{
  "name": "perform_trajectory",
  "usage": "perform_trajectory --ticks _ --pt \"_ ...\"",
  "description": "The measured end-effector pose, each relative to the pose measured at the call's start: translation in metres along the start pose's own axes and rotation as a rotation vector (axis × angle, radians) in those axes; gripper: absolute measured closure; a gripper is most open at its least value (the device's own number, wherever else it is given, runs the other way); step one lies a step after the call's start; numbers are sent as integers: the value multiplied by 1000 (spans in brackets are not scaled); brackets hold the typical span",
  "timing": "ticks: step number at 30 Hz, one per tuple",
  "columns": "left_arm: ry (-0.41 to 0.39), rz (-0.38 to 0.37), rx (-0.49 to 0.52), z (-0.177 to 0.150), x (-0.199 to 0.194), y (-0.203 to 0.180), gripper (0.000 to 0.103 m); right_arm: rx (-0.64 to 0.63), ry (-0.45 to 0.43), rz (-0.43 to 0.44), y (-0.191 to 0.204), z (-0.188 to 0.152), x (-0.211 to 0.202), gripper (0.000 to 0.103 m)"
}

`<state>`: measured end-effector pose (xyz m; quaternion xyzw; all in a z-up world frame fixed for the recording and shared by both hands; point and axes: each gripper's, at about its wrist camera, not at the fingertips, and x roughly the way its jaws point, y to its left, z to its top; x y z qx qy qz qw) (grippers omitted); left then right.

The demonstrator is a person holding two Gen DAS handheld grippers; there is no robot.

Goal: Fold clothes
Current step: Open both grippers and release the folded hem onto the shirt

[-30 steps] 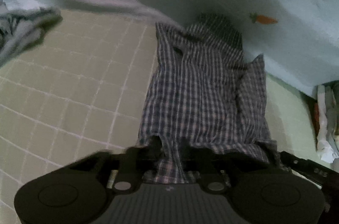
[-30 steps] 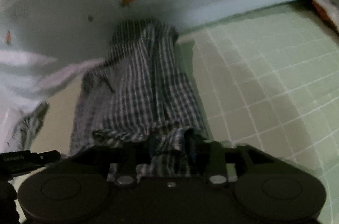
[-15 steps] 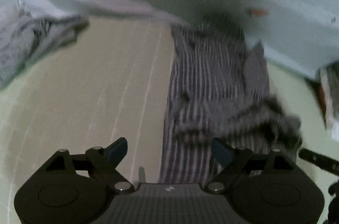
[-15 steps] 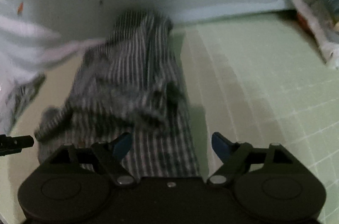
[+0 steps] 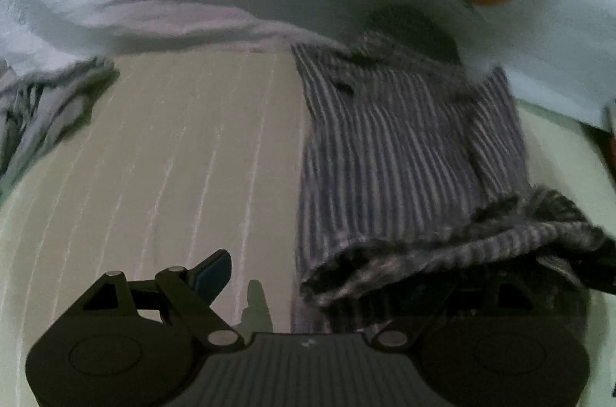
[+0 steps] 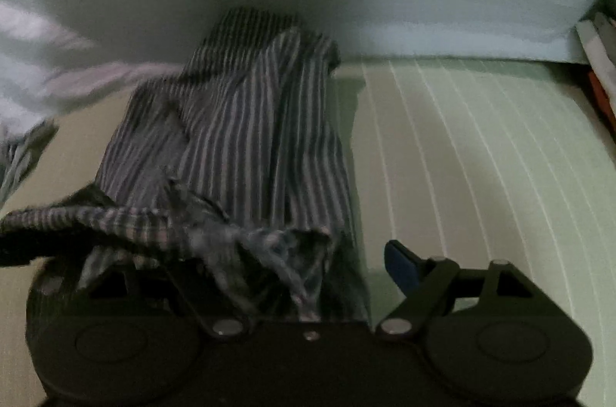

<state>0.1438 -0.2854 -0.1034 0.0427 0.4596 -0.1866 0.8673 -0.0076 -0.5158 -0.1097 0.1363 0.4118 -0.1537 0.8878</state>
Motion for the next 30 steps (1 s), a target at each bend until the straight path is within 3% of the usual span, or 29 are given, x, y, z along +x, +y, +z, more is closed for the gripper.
perform_trajectory --ticks 5,10,13,21,25,30 --pt "-25 36 -21 38 31 8 16 55 -22 -12 -6 32 33 20" --pt "-19 25 -71 47 29 20 16 133 -32 -17 -18 37 30 20" --pt "20 -11 -124 30 18 29 16 170 -12 -17 -29 25 18 20" --pt "136 -63 -269 -45 -20 45 16 255 115 31 -35 -50 -19 19" --pt "153 -113 -344 -71 -36 46 16 284 143 77 -31 -71 -27 19" --pt "178 -176 -376 -82 -36 46 19 300 137 105 -30 -77 -28 30"
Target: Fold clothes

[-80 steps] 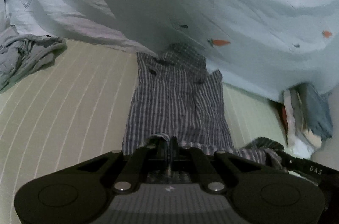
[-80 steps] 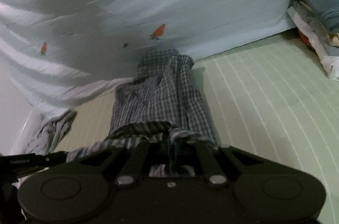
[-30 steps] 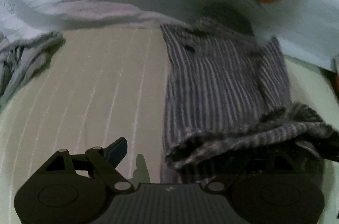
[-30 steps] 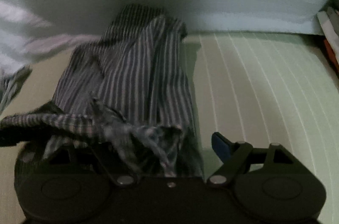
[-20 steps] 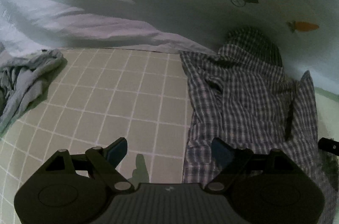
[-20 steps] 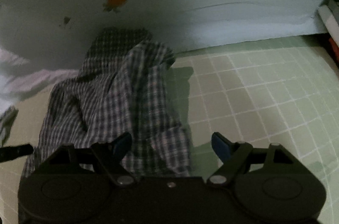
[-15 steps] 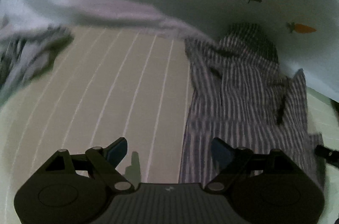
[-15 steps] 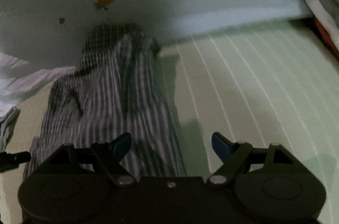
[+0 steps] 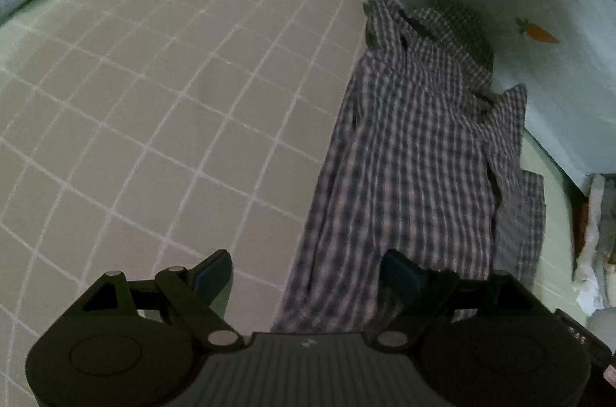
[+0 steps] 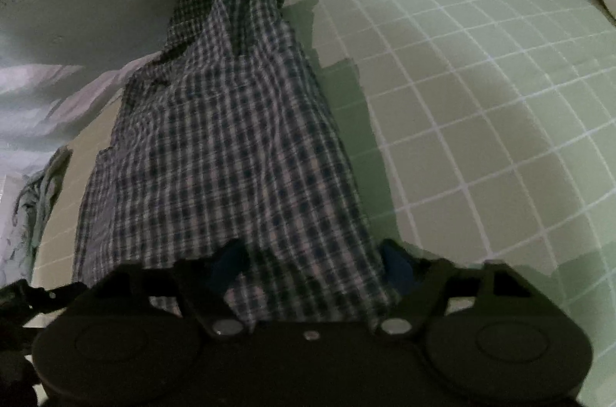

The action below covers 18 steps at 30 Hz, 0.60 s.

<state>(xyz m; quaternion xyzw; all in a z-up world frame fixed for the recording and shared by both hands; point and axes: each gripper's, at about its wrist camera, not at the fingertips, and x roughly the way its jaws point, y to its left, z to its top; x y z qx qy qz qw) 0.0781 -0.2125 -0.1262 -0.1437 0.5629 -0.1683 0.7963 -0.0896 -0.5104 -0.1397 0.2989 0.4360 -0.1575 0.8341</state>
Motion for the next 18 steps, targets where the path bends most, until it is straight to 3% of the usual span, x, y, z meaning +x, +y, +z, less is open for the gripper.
perform_trajectory --ticks 4,6,8,9,11,13,18 --pt "-6 -9 14 -6 3 -2 25 -3 -9 4 -2 -7 -3 42" --pt "-7 -7 35 -9 3 -4 33 -3 -8 3 -4 -12 -4 56" --pt "10 -34 41 -15 3 -2 57 11 5 9 -6 -18 -7 86" --pt "11 -36 48 -19 2 -1 61 14 7 11 -6 -23 -9 88" --pt "7 -36 69 -28 -1 1 83 -14 7 12 0 -33 -13 95" --pt "13 -57 71 -36 -5 5 92 -53 10 4 9 -45 -20 97" --pt "32 -60 103 -65 -40 16 97 -37 51 30 10 -78 -53 98"
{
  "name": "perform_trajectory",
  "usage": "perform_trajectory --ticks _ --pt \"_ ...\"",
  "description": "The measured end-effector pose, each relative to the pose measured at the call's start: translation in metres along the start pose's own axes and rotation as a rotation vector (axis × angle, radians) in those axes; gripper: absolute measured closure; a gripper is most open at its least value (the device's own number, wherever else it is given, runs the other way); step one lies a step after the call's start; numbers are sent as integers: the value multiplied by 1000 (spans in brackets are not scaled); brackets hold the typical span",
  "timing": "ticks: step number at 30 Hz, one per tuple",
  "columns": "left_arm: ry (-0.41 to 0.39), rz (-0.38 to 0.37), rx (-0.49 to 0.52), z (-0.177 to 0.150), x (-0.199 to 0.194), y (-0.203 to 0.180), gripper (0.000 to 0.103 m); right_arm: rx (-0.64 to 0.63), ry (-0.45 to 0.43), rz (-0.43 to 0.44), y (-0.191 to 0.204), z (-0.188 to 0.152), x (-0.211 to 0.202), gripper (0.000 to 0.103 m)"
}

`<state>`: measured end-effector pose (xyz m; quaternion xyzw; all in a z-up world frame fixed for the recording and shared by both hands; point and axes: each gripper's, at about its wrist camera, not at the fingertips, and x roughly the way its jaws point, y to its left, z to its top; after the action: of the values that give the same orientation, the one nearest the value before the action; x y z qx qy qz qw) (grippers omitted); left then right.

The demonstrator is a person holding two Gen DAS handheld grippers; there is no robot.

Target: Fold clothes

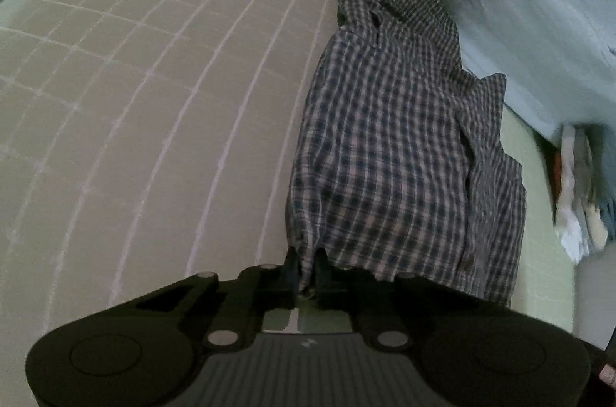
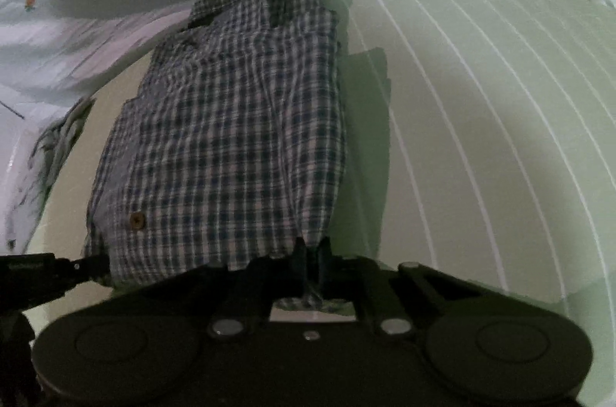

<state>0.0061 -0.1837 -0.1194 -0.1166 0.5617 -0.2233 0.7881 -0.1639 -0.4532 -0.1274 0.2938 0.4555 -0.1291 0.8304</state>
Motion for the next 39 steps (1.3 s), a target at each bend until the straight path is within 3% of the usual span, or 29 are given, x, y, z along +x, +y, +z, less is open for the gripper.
perform_trajectory --ticks 2,5,9,16,23,28,39 --pt "4 1 25 -16 -21 2 97 45 25 26 -8 -17 -17 98" --pt "13 -17 -18 -35 -46 7 98 103 43 58 -16 -36 -40 98" --pt "-46 -37 -18 -24 -61 -6 99 132 -7 106 -16 -27 -60 98" --pt "-191 -124 -29 19 -94 -32 100 220 -142 232 -19 18 -93 99" --pt "-295 -146 29 58 -95 -65 100 193 -241 281 -13 66 -105 100" --pt "-329 -150 47 84 -87 -76 100 168 -304 278 -4 108 -99 100" --pt "-357 -154 43 155 -50 -94 100 170 -336 276 7 192 -62 100"
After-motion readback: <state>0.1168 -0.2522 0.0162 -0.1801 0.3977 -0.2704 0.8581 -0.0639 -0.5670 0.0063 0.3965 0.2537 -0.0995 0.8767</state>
